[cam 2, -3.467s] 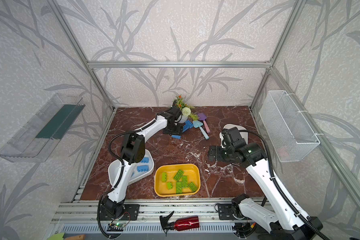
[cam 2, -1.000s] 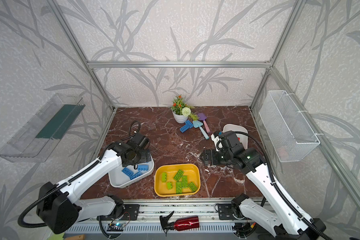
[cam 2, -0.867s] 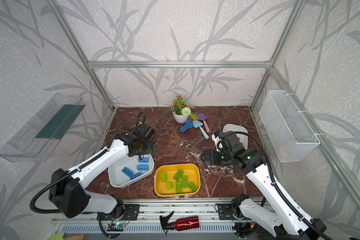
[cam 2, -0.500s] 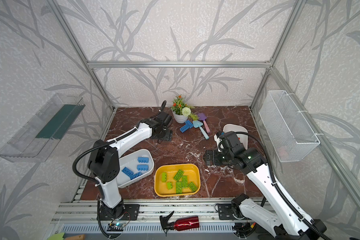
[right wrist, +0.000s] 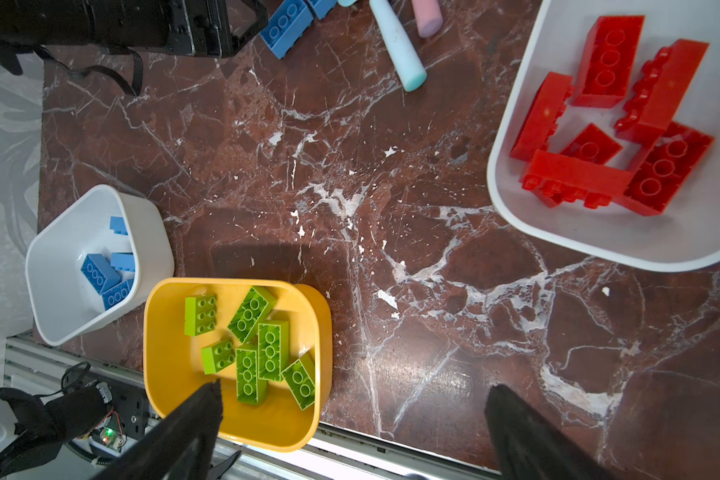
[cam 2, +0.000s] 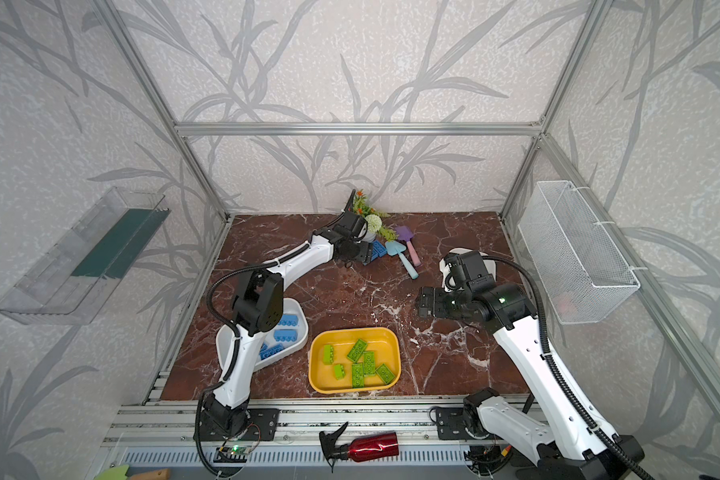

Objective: Sort the legos into containers by color

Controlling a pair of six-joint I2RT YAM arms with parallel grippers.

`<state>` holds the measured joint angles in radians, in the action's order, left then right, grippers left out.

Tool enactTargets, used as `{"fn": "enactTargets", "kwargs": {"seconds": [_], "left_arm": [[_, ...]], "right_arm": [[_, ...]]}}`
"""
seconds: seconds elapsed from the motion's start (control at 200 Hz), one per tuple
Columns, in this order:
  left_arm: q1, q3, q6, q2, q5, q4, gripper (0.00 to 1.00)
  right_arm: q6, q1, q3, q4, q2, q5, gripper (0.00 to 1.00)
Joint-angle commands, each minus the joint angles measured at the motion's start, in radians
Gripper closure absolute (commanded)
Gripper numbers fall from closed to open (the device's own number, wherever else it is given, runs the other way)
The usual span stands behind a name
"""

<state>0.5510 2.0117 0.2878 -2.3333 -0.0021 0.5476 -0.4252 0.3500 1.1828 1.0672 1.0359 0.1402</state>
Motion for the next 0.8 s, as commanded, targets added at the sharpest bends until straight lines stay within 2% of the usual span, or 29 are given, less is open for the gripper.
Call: {"fn": "enactTargets", "kwargs": {"seconds": [0.0, 0.16, 0.35, 0.795], "left_arm": [[0.004, 0.118, -0.038, -0.081, 0.037, 0.046, 0.19], [0.003, 0.254, -0.058, -0.171, 0.041, 0.12, 0.19], [0.002, 0.305, -0.055, -0.212, 0.05, 0.15, 0.19], [0.003, 0.215, -0.024, -0.184, 0.087, 0.124, 0.22]], "right_arm": [[0.015, -0.029, 0.027, 0.013, 0.013, 0.016, 0.01], [0.019, -0.071, 0.025, 0.001, 0.025, 0.028, 0.01], [0.023, -0.11, 0.024, -0.012, 0.04, 0.042, 0.01], [0.016, -0.123, 0.029, -0.022, 0.055, 0.044, 0.01]]}}
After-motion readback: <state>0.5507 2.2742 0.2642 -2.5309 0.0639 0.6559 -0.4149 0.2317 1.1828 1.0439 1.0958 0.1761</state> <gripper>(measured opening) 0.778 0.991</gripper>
